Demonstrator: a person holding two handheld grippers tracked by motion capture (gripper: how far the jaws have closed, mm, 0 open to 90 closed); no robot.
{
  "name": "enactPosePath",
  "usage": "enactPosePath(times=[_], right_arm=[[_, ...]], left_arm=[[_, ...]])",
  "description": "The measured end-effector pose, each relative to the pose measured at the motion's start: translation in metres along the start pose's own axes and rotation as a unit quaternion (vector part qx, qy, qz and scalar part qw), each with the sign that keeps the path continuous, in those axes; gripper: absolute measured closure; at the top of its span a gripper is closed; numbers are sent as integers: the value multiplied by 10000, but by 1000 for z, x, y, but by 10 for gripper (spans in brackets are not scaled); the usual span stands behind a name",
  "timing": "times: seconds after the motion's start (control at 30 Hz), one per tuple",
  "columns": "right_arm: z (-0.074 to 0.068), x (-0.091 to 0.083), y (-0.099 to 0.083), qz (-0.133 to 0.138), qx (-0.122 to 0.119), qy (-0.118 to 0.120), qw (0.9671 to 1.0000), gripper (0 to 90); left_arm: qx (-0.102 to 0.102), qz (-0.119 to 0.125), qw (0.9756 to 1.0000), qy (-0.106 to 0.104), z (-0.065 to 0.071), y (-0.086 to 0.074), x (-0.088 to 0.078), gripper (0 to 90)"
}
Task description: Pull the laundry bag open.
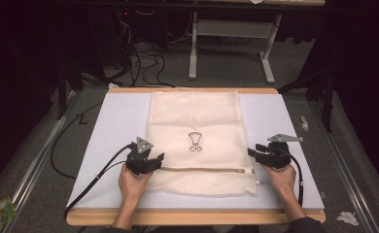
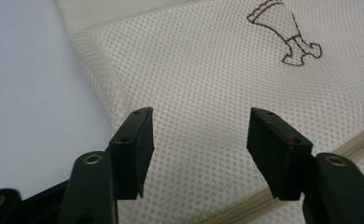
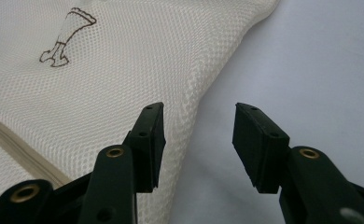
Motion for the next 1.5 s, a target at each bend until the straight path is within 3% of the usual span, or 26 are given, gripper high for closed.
enactPosePath(times=[0.37,0.47,0.53,0.9,1.0,1.07,1.17,1.23,1.3,1.37,1.4,1.43,1.5], right_arm=[[-11,-2,-21,-60,-117,179,9998,507],[-15,1,-26,-72,-119,233,9996,498],[-17,6,-29,-139,-119,259,9995,487],[-26,23,-22,-350,-122,283,9989,494],[-26,24,-21,-350,-138,254,9990,540],[-25,24,-22,-442,-274,139,9985,684],[-26,24,-23,-490,-351,145,9981,820],[-27,25,-23,-482,-398,193,9979,838],[-29,25,-22,-477,-500,187,9974,865],[-28,23,-21,-435,-449,292,9976,868],[-28,21,-21,-391,-451,336,9976,869],[-28,21,-21,-391,-451,336,9976,869],[-29,18,-19,-329,-485,325,9978,869]], left_arm=[[66,207,9994,-271,23,-3,-6,399],[129,134,9994,-278,29,-3,-5,390],[265,122,9993,-242,38,0,-4,387],[663,193,9958,-597,89,23,1,385],[753,186,9946,-697,102,29,5,385],[836,165,9930,-821,116,34,10,385],[869,101,9918,-934,126,38,17,385],[887,74,9915,-949,130,39,20,386],[970,37,9887,-1138,144,42,23,389],[991,33,9883,-1157,147,42,24,393],[1072,7,9864,-1243,158,45,27,396],[1072,7,9864,-1243,158,45,27,410],[1157,-2,9841,-1349,171,50,30,425]])
Point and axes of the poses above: each handheld gripper's, and its own axes: x roughly forward along the jaws, y roughly out of its top, z roughly to its right, the point moved 10 cm from there along x, roughly forward along the jaws, and after that the axes turned 15 degrees about -z, right-handed, at the moved point
